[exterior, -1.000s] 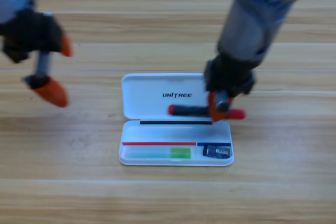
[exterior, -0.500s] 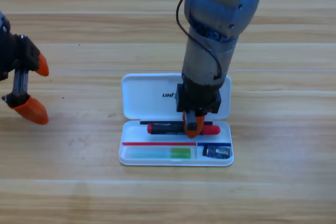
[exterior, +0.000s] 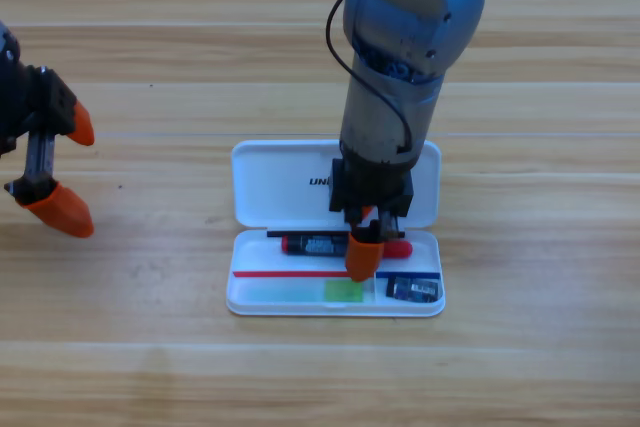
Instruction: Clean up eraser and pencils
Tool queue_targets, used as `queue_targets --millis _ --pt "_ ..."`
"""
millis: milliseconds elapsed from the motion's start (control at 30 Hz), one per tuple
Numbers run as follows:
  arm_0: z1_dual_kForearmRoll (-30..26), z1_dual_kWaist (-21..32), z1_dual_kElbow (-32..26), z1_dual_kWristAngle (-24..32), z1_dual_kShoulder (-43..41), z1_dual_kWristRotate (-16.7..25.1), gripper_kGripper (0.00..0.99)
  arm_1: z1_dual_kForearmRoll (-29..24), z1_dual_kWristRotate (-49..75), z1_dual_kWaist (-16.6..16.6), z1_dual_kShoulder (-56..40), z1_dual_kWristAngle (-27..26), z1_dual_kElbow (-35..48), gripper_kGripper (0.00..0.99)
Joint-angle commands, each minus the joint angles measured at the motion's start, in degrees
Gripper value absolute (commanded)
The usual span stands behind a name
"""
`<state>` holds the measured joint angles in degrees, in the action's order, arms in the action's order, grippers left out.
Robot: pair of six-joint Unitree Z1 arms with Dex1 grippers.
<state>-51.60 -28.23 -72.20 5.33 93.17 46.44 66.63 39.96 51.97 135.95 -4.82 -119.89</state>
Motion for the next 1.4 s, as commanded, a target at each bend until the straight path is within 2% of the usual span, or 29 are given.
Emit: queue_targets --millis 33,200,367,467,600,667,767,933,1033,1067,1200,1400 --pt "0.62 0.98 0.92 0.65 -1.15 0.32 0.989 0.69 -1.02 1.46 -6.05 -0.45 3.08 0.945" --pt "0.62 1.51 -2.6 1.44 -1.24 -0.12 0.988 0.61 -1.02 2.34 -14.4 -3.96 8.97 0.945" --pt "0.71 2.74 -8.05 2.14 0.26 -0.12 0.988 0.17 -1.64 2.87 -24.24 -11.17 15.65 0.945" --pt "0.71 3.88 -11.74 2.49 2.37 -0.04 0.986 -3.61 -3.13 2.87 -30.57 -14.69 21.28 0.945" --pt "0.71 5.47 -15.87 3.11 4.47 0.23 0.986 -9.33 -6.3 2.87 -38.57 -16.01 28.66 0.946" --pt "0.71 5.91 -18.33 3.55 5.97 0.4 0.985 -9.76 -7.09 2.87 -42.35 -17.59 30.77 0.951" --pt "0.62 5.99 -22.64 4.16 9.57 0.67 0.93 -10.38 -8.41 2.08 -48.41 -18.55 33.06 0.959" --pt "0.27 6.7 -29.4 7.59 15.99 0.67 0.723 -16.27 -11.13 2.08 -56.15 -18.91 39.12 0.965" --pt "0.18 7.49 -32.57 10.31 19.59 0.67 0.537 -17.85 -12.18 2.08 -56.85 -19.87 40.61 0.968" --pt "0.18 7.84 -33.36 11.55 20.73 0.75 0.449 -18.29 -12.27 1.99 -56.59 -20.49 41.05 0.969" --pt "0.27 9.33 -35.47 16.12 25.48 2.25 0.0 -18.64 -12.45 2.08 -55.09 -22.51 41.58 0.971" --pt "0.8 12.67 -35.64 22.97 31.54 3.3 0.0 -20.05 -12.45 2.08 -53.6 -22.95 41.84 0.971"
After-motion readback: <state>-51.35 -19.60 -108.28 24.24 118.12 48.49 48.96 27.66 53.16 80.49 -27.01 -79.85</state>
